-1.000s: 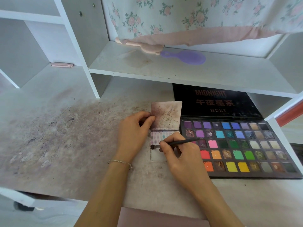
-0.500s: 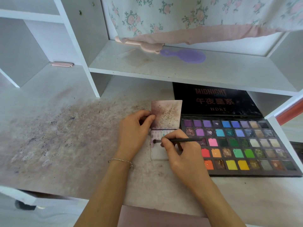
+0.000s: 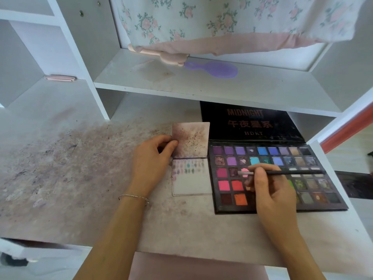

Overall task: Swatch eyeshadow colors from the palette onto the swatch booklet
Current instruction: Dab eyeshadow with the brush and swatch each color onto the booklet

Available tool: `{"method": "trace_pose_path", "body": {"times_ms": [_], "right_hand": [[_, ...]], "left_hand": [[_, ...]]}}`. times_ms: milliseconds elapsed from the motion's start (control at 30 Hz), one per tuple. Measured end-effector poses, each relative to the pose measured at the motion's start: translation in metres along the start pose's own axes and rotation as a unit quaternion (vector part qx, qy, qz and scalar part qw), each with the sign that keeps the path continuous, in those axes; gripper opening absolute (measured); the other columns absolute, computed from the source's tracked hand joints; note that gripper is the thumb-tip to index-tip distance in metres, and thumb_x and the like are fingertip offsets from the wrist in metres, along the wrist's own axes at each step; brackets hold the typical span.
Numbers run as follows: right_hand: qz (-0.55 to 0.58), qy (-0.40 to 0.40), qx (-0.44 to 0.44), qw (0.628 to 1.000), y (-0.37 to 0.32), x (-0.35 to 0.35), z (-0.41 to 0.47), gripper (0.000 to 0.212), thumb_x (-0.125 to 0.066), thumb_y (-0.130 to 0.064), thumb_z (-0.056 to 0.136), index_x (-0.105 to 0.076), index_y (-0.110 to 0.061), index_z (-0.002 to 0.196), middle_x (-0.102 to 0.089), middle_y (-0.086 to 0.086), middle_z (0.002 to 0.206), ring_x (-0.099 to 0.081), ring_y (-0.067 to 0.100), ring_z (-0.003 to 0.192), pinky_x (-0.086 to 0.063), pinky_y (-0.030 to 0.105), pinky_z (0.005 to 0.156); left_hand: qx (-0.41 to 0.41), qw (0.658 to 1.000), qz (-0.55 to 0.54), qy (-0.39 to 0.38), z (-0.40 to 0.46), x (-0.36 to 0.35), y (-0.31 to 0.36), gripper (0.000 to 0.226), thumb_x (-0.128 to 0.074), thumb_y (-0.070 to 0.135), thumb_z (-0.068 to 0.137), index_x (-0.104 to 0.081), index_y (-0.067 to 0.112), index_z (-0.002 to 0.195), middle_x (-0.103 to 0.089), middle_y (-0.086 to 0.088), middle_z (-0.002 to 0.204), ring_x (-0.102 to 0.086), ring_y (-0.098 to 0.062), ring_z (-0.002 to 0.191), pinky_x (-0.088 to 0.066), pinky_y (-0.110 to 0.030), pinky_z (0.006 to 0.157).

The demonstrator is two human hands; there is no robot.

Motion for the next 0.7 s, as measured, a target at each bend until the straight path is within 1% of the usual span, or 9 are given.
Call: {"method": "trace_pose_path", "body": {"times_ms": [133, 167, 233, 267, 333, 433, 533, 600, 700], "right_hand": [[-0.028, 0.004, 0.002, 1.000, 0.0052, 0.0094, -0.0026, 0.018, -0.042, -0.025, 0.087, -0.052, -0.035, 0.075, -0.063, -0.015, 0.076, -0.057, 0.000, 0.063, -0.041, 0.004, 0.053], [-0.035, 0.005, 0.004, 0.999, 0.0057, 0.0099, -0.0032, 0.018, -0.043, -0.024, 0.087, -0.051, -0.034, 0.074, -0.063, -0.014, 0.075, -0.057, -0.001, 0.062, -0.040, 0.003, 0.052], [-0.042, 0.002, 0.012, 0.999, 0.0061, 0.0090, -0.0040, 0.018, -0.044, -0.023, 0.086, -0.051, -0.034, 0.073, -0.061, -0.004, 0.063, -0.057, -0.003, 0.062, -0.039, 0.002, 0.051], [-0.047, -0.001, 0.018, 0.999, 0.0062, 0.0083, -0.0041, 0.018, -0.045, -0.023, 0.087, -0.051, -0.034, 0.073, -0.059, -0.004, 0.057, -0.058, -0.001, 0.064, -0.041, 0.003, 0.051], [-0.064, -0.014, 0.029, 0.997, 0.0065, 0.0069, -0.0040, 0.019, -0.046, -0.026, 0.090, -0.051, -0.035, 0.074, -0.060, -0.009, 0.064, -0.059, 0.006, 0.068, -0.044, 0.009, 0.054], [-0.108, -0.041, 0.057, 0.992, 0.0065, 0.0050, -0.0044, 0.013, -0.044, -0.030, 0.090, -0.051, -0.032, 0.079, -0.057, -0.014, 0.070, -0.059, 0.011, 0.068, -0.046, 0.016, 0.057], [-0.116, -0.048, 0.061, 0.990, 0.0062, 0.0046, -0.0042, 0.013, -0.045, -0.028, 0.092, -0.051, -0.028, 0.081, -0.056, -0.013, 0.069, -0.059, 0.013, 0.068, -0.047, 0.022, 0.057], [-0.104, -0.042, 0.061, 0.992, 0.0053, 0.0051, -0.0037, 0.016, -0.045, -0.026, 0.092, -0.049, -0.032, 0.078, -0.057, -0.011, 0.068, -0.058, 0.013, 0.070, -0.047, 0.018, 0.057], [-0.090, -0.057, 0.060, 0.992, 0.0039, 0.0049, -0.0032, 0.017, -0.044, -0.022, 0.086, -0.047, -0.038, 0.079, -0.057, -0.012, 0.067, -0.058, 0.005, 0.076, -0.046, 0.011, 0.059]], "left_hand": [[0.001, 1.000, 0.002, -0.001, -0.0010, 0.0001, 0.0014, 0.013, -0.060, 0.019, 0.086, -0.071, 0.015, 0.091, -0.059, 0.021, 0.073, -0.056, 0.005, 0.073, -0.042, -0.009, 0.068], [0.002, 1.000, 0.002, -0.002, -0.0011, -0.0002, 0.0018, 0.013, -0.060, 0.018, 0.086, -0.071, 0.015, 0.092, -0.059, 0.020, 0.073, -0.056, 0.005, 0.073, -0.042, -0.008, 0.068], [0.003, 1.000, 0.002, -0.001, -0.0014, -0.0001, 0.0028, 0.012, -0.060, 0.018, 0.086, -0.071, 0.016, 0.091, -0.061, 0.017, 0.074, -0.056, 0.005, 0.073, -0.042, -0.009, 0.068], [0.003, 1.000, 0.002, 0.000, -0.0016, -0.0001, 0.0031, 0.012, -0.060, 0.018, 0.086, -0.071, 0.016, 0.091, -0.063, 0.014, 0.075, -0.056, 0.003, 0.073, -0.043, -0.010, 0.069], [0.004, 1.000, 0.000, 0.003, -0.0021, 0.0002, 0.0033, 0.011, -0.060, 0.018, 0.086, -0.071, 0.016, 0.090, -0.064, 0.011, 0.076, -0.057, 0.001, 0.072, -0.044, -0.013, 0.069], [0.006, 1.000, 0.002, 0.002, -0.0024, 0.0005, 0.0036, 0.012, -0.060, 0.018, 0.086, -0.071, 0.015, 0.091, -0.061, 0.016, 0.073, -0.057, 0.003, 0.073, -0.043, -0.013, 0.068], [0.004, 1.000, 0.005, 0.001, -0.0023, 0.0007, 0.0040, 0.012, -0.060, 0.017, 0.086, -0.071, 0.014, 0.092, -0.060, 0.016, 0.074, -0.056, 0.003, 0.073, -0.043, -0.013, 0.070], [0.009, 1.000, 0.000, 0.001, -0.0023, 0.0009, 0.0037, 0.012, -0.060, 0.017, 0.086, -0.071, 0.015, 0.092, -0.061, 0.016, 0.075, -0.057, 0.002, 0.074, -0.044, -0.014, 0.071], [0.014, 1.000, -0.002, 0.000, -0.0023, 0.0008, 0.0034, 0.012, -0.060, 0.018, 0.086, -0.071, 0.016, 0.092, -0.062, 0.014, 0.075, -0.057, 0.001, 0.074, -0.045, -0.015, 0.071]]}}
Point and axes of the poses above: each hand's wrist, its own z-axis towards the middle knuckle, its own x-axis out of the back of the hand, y = z × x, the point moved 2 cm from there along z, towards the middle knuckle
